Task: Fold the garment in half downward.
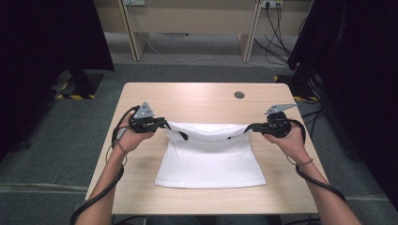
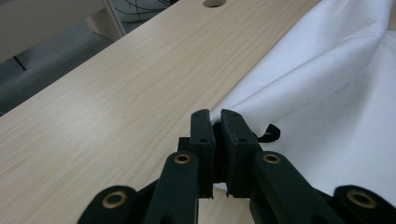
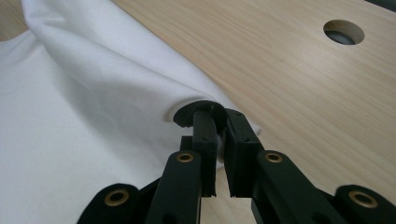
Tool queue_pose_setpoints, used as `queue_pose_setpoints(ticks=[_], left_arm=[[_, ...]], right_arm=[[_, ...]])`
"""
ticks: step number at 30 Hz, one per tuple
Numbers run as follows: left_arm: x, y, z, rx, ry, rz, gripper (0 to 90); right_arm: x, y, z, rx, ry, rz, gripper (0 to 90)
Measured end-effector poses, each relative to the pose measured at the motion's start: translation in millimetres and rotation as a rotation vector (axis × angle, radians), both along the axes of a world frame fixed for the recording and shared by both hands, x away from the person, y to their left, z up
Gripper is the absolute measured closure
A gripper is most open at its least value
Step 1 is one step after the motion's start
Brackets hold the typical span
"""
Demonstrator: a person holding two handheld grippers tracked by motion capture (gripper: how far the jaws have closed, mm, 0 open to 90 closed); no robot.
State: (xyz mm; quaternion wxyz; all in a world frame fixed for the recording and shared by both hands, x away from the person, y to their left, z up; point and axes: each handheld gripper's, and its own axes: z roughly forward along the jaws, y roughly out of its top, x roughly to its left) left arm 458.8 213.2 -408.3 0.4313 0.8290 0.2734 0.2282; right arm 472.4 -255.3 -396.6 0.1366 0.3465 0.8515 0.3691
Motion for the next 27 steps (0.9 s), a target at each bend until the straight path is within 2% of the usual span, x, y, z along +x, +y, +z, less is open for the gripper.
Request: queue_pose_setpoints(ticks=[9, 27], left_arm=[[-12.1, -2.2, -4.4, 0.020, -0.002, -0.018, 83.2], [-39.9, -3.6, -8.1, 0.070, -0.018, -0.040, 83.2]], right_arm=[[-9.9, -0.1, 1.9, 0.009, -0.001, 0.027, 84.4], [-34.7, -1.2, 0.4, -0.023, -0.027, 0.069, 84.4]])
